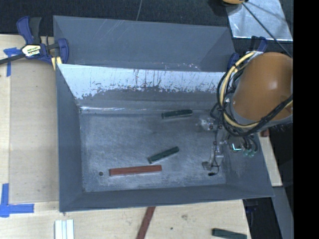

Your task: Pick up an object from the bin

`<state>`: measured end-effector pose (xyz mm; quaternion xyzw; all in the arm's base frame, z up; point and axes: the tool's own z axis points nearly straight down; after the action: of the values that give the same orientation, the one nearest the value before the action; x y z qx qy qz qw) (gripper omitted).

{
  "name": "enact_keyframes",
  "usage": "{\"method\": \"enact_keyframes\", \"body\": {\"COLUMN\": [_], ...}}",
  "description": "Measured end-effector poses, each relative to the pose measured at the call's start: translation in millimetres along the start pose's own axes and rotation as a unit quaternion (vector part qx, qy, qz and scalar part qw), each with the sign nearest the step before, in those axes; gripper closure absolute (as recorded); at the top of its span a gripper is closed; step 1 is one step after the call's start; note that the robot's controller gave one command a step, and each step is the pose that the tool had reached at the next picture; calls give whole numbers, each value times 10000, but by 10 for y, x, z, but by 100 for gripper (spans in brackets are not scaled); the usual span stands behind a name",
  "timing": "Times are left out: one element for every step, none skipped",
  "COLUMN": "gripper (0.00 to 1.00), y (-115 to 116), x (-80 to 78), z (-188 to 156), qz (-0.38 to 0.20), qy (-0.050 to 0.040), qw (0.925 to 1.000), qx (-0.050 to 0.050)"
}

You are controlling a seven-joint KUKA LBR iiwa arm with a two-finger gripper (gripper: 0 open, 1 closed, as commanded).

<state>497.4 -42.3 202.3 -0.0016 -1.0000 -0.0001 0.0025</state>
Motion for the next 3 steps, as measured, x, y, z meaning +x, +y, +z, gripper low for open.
{"method": "enact_keyframes", "body": {"gripper": [0, 0, 0], "y": [1, 191, 325], "x": [-17, -64, -672], "z": [-41, 246, 912], "qz": [-8, -336, -772], "qy": [-42, -72, -79], "qw": [10000, 9994, 9970], "qx": [4, 13, 9]}}
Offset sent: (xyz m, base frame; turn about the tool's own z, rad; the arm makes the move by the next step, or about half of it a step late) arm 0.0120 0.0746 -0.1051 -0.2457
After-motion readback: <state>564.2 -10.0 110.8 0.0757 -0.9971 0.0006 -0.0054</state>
